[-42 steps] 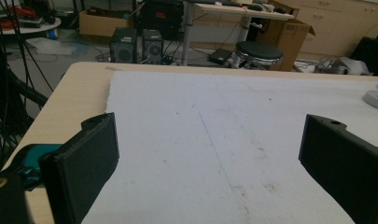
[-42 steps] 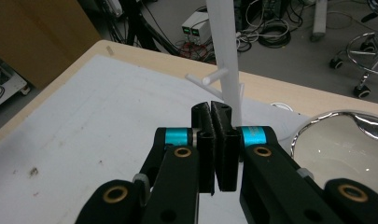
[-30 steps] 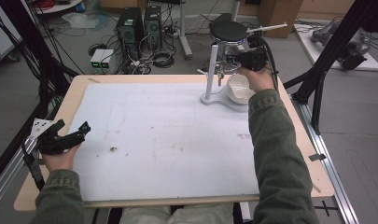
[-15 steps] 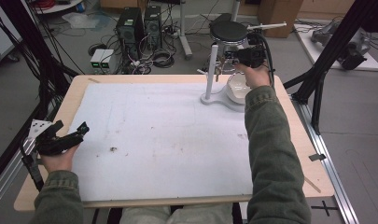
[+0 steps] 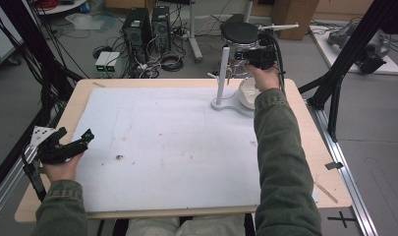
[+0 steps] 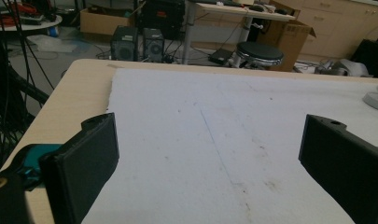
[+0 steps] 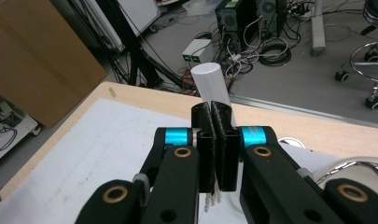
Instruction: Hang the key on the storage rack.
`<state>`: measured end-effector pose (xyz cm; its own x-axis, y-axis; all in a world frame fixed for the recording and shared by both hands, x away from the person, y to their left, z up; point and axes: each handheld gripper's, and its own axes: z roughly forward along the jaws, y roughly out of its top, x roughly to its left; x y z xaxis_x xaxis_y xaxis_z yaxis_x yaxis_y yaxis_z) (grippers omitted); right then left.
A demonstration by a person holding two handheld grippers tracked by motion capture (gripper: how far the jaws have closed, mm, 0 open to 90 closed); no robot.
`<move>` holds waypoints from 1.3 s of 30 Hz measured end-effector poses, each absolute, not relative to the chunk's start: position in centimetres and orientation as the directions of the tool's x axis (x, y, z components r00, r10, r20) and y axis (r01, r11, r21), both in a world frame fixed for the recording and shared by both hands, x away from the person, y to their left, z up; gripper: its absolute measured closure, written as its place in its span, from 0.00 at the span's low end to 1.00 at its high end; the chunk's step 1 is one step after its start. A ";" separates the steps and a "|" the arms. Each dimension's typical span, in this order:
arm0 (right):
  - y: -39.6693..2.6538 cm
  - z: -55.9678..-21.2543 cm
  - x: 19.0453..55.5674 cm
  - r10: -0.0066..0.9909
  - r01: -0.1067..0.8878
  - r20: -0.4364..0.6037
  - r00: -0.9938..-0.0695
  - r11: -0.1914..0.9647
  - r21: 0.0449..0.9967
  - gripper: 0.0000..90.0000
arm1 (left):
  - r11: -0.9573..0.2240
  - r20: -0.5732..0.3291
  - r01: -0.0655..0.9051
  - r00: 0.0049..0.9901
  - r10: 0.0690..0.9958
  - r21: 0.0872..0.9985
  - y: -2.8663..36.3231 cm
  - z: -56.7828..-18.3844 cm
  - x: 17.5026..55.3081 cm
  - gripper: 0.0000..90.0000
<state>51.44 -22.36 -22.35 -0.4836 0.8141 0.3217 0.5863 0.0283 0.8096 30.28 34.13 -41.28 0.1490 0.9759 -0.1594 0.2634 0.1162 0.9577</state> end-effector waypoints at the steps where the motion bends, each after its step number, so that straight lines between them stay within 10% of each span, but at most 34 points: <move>1: -22.2 -22.3 51.5 0.812 0.584 0.322 -0.486 0.028 0.811 0.99 | 0.118 -0.161 0.263 0.149 0.976 0.958 34.1 -41.3 30.3 0.06; 22: -20.6 -24.4 52.3 0.815 0.625 0.369 -0.447 -0.010 0.780 0.97 | 0.124 -0.170 0.266 0.158 0.973 0.956 34.1 -41.3 30.3 0.06; 32: -20.2 -24.1 51.5 0.809 0.617 0.369 -0.457 -0.011 0.787 0.68 | 0.130 -0.180 0.273 0.167 0.969 0.953 34.1 -41.3 30.4 0.06; 39: -20.1 -23.9 50.9 0.824 0.623 0.349 -0.446 0.005 0.782 0.27 | 0.133 -0.185 0.276 0.172 0.968 0.952 34.0 -41.4 30.4 0.06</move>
